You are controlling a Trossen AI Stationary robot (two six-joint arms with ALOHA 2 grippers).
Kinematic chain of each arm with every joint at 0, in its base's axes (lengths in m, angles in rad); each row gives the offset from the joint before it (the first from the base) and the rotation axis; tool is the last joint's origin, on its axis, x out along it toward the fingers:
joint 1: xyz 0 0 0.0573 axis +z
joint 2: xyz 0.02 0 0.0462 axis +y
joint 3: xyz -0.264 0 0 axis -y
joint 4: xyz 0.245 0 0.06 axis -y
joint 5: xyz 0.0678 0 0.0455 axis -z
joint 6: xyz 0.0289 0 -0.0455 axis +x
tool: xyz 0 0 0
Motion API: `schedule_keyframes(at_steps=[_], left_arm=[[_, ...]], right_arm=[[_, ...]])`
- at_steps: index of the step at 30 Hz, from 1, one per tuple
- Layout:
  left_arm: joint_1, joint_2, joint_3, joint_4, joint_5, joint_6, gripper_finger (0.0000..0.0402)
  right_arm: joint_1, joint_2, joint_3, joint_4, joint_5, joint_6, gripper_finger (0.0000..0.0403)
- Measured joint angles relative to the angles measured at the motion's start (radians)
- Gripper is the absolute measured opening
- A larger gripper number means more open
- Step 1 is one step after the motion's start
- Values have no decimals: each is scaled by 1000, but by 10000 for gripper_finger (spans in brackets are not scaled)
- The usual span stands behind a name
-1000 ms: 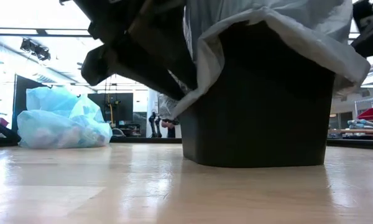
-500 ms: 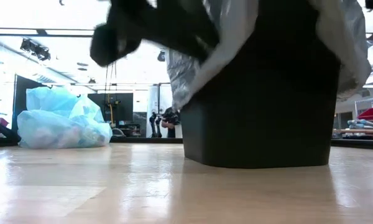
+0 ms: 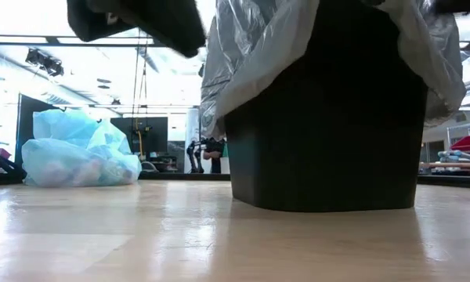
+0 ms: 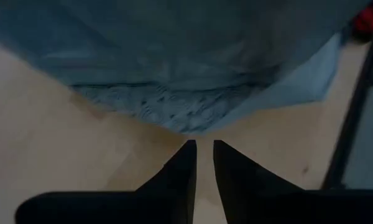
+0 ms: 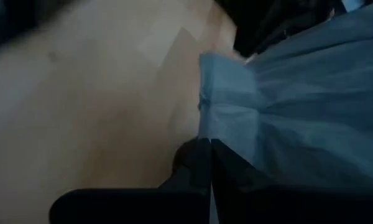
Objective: Place trash/remove bag and relplace
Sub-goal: Put the gray trash bag into the trash bin
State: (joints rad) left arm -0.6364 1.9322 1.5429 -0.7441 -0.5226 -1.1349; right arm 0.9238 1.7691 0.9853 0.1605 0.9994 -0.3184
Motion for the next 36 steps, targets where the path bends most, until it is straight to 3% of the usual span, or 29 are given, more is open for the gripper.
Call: schedule_keyframes(at_steps=[8, 20, 36], left_arm=[[-74, 2, 2, 13, 41, -14, 63], [-117, 2, 1, -66, 19, -104, 63], [-116, 2, 1, -54, 1, -127, 63]], right_arm=[[-50, 64, 96, 1, 156, -150, 0], [-24, 11, 144, -45, 199, -289, 0], [-122, 29, 84, -145, 148, -33, 0]])
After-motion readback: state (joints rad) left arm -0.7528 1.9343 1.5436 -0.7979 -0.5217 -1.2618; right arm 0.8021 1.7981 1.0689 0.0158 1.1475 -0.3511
